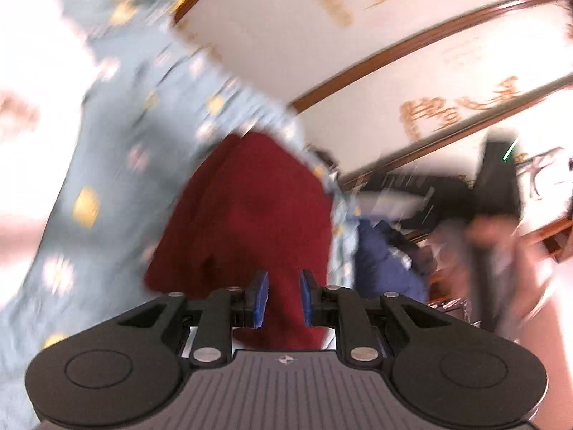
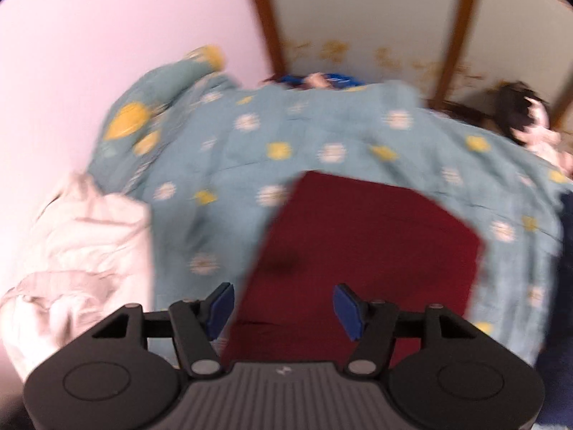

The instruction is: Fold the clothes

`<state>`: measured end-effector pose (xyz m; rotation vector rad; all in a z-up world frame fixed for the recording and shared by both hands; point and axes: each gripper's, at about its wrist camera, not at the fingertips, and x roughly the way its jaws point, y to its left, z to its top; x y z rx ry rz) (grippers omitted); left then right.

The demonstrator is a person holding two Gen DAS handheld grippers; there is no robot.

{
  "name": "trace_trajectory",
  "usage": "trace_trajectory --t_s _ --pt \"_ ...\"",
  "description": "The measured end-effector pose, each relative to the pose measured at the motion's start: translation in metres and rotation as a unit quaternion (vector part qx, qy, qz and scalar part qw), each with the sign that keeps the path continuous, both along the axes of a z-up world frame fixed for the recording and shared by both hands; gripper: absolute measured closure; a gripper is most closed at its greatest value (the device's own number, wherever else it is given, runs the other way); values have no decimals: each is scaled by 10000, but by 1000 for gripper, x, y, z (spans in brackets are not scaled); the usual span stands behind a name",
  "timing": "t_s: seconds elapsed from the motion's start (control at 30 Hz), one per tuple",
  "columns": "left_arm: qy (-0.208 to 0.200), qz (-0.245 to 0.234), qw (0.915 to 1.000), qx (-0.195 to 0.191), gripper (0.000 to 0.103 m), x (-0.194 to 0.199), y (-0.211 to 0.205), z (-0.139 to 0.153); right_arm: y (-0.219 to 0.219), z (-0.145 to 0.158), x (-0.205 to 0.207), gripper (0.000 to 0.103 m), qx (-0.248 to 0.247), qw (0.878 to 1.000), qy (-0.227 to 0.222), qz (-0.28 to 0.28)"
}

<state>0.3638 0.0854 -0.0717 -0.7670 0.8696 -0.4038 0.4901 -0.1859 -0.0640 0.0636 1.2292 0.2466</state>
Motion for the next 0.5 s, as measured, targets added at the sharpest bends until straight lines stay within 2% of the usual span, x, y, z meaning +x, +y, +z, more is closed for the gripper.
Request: trace_trajectory --t_s 0.07,0.13,0.2,0.23,0.3,0.33,0.43,0.5 --pt "-191 -208 9984 487 85 40 -27 9 -28 -11 -5 42 -9 9996 49 -270" --pt "134 -569 9960 675 85 73 -52 -3 -49 -22 -3 42 75 9986 26 -530" --pt "405 -788 9906 1037 85 97 -76 -16 -68 -31 3 42 139 9968 -21 -788" --pt "432 -863 9879 1211 85 101 -83 -20 -75 -32 11 42 151 9959 -44 -889" --pt "553 -1155 9748 1827 85 106 -102 -37 -78 -37 23 42 172 9959 -42 -891" --pt "636 -1266 9698 1986 85 98 -103 -48 -77 -44 32 42 173 9957 -11 -905" --pt "866 -1440 9611 2194 87 78 -91 -78 -70 -76 64 41 120 9946 124 -1024" --pt "913 -1380 9624 2155 99 77 -82 -101 -66 -98 74 36 -108 9941 157 -1067"
